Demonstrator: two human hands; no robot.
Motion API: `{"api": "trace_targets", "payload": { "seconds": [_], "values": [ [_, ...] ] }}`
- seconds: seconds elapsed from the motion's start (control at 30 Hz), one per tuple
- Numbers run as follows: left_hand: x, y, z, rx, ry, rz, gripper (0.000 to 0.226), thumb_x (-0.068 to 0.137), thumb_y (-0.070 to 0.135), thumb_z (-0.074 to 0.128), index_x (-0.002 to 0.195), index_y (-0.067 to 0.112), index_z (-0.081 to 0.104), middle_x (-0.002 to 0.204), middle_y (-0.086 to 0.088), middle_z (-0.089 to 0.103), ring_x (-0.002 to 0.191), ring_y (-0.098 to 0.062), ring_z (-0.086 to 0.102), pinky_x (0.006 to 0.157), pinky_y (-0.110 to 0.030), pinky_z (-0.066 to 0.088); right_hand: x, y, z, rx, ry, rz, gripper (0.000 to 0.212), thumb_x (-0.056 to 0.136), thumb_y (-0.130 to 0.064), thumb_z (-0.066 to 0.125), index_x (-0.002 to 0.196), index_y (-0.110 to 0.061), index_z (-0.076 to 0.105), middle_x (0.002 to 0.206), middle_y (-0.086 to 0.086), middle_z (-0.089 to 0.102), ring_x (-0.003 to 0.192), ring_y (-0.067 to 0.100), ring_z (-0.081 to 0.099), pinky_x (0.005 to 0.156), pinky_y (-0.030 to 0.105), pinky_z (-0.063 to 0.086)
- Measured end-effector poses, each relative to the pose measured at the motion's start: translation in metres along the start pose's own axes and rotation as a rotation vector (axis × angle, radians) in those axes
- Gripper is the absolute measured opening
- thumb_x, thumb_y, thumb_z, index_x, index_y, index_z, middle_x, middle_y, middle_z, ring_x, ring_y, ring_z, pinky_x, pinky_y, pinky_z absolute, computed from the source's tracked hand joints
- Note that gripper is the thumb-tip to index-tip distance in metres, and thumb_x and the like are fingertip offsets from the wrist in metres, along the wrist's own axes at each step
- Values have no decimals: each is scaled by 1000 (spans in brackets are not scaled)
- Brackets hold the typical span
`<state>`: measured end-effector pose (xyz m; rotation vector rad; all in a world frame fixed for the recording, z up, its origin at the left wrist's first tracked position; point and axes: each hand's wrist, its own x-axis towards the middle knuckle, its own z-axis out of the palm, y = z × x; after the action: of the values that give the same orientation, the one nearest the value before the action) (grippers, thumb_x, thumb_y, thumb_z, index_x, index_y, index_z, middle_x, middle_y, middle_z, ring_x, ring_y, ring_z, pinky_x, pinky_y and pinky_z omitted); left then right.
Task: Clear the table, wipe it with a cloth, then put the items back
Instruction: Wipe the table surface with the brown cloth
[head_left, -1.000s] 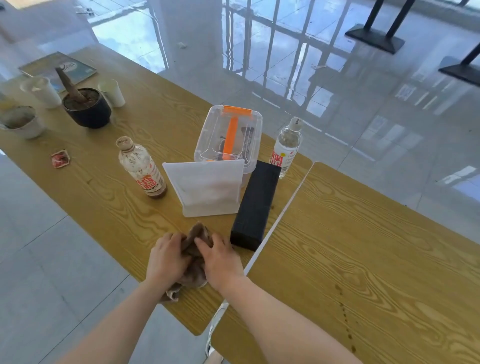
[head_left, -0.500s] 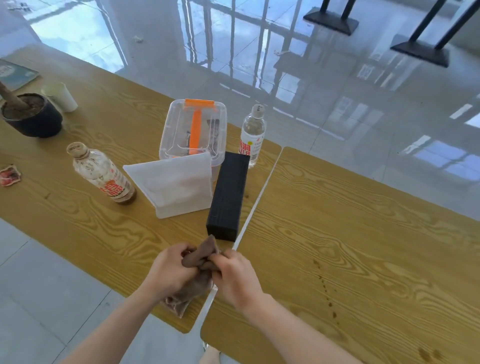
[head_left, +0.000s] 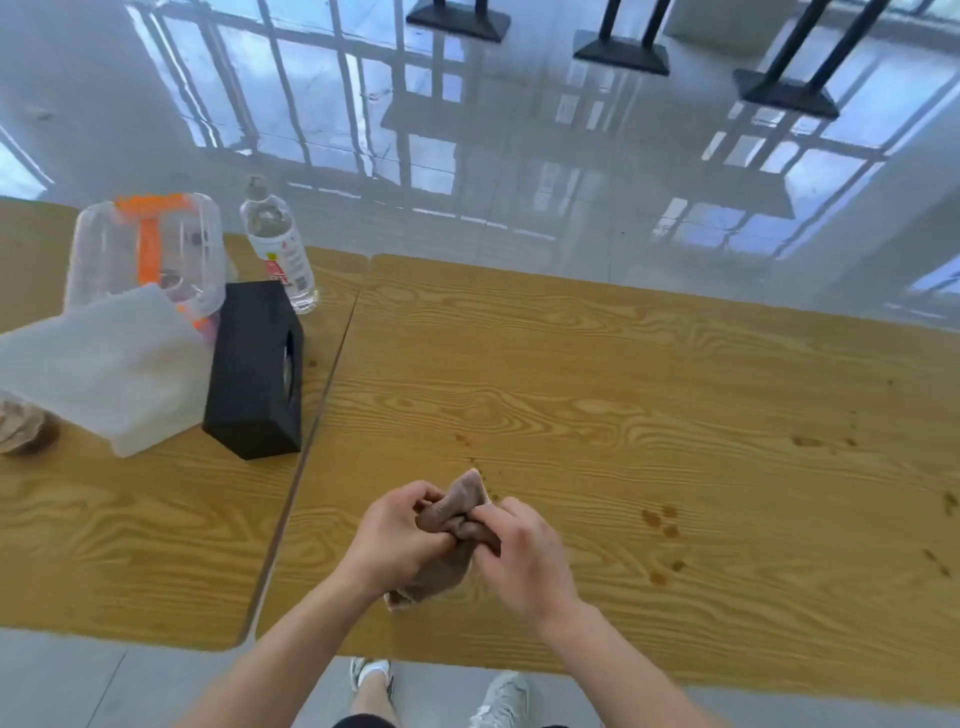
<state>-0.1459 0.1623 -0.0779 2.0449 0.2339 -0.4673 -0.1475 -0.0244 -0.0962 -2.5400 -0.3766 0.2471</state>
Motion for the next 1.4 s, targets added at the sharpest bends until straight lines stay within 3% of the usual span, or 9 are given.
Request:
{"api": "trace_targets", "payload": {
  "seconds": [0.23, 0.37, 0.47, 0.6, 0.7, 0.87, 1.1, 1.3, 1.4],
  "values": [
    [7, 52, 107, -4, -214, 113, 28, 58, 35, 74, 85, 32, 67, 75, 10, 71, 69, 2, 63, 67, -23, 52, -75, 81, -42, 3, 142, 286, 18, 76, -22, 57, 91, -26, 66, 79, -9, 46, 81, 19, 54, 62, 27, 33],
    [11, 46, 139, 246, -180, 211, 31, 72, 29, 73, 103, 27, 67, 93, 9, 64, 88, -9, 61, 79, -33, 51, -90, 106, -40, -62, 106, 343, 21, 76, -24, 57, 94, -26, 67, 88, -3, 50, 88, 23, 52, 71, 30, 44],
    [9, 18, 136, 425, -40, 320, 38, 84, 35, 67, 120, 25, 62, 107, 7, 53, 103, -15, 52, 87, -30, 46, -97, 109, -31, -147, 194, 324, 31, 73, -28, 62, 103, -26, 69, 117, 2, 57, 113, 26, 50, 95, 40, 48],
    [8, -31, 104, 706, 177, 471, 42, 91, 35, 42, 122, 16, 62, 123, -1, 58, 120, -26, 54, 97, -43, 49, -90, 94, -12, -184, 132, 161, 62, 90, -53, 48, 145, -25, 47, 161, 0, 30, 151, 26, 16, 122, 45, 14],
    [13, -60, 88, 915, 152, 454, 53, 97, 41, 36, 142, 17, 50, 151, -8, 44, 147, -29, 31, 119, -50, 26, -78, 78, 17, -264, 18, 134, 75, 93, -71, 31, 155, -29, 28, 167, 0, 10, 154, 25, -5, 119, 48, -3],
    [12, -76, 90, 954, 107, 464, 67, 99, 55, 31, 157, 21, 27, 166, -7, 18, 155, -26, 5, 122, -54, 14, -103, 94, 33, -360, 20, 145, 75, 97, -70, 25, 159, -29, 14, 168, 1, 0, 154, 28, -5, 119, 54, 8],
    [11, -79, 89, 939, 115, 523, 68, 98, 53, 31, 156, 17, 27, 165, -11, 18, 154, -29, 6, 122, -54, 11, -103, 137, 16, -383, 213, 603, 71, 97, -66, 23, 158, -31, 18, 168, 2, 5, 154, 29, -1, 122, 53, 2],
    [0, -66, 122, 899, 13, 795, 63, 96, 44, 49, 150, 12, 42, 161, -15, 29, 153, -34, 15, 119, -54, 23, -138, 152, 11, -444, 131, 344, 65, 98, -61, 27, 157, -32, 23, 167, 0, 9, 154, 28, 1, 120, 56, 17],
    [6, -37, 162, 913, -35, 806, 62, 96, 44, 50, 149, 13, 42, 161, -14, 29, 153, -33, 14, 119, -50, 21, -132, 196, -15, -449, 215, 556, 70, 93, -62, 26, 156, -31, 27, 167, 3, 13, 154, 30, 7, 120, 56, 13]
  ]
}}
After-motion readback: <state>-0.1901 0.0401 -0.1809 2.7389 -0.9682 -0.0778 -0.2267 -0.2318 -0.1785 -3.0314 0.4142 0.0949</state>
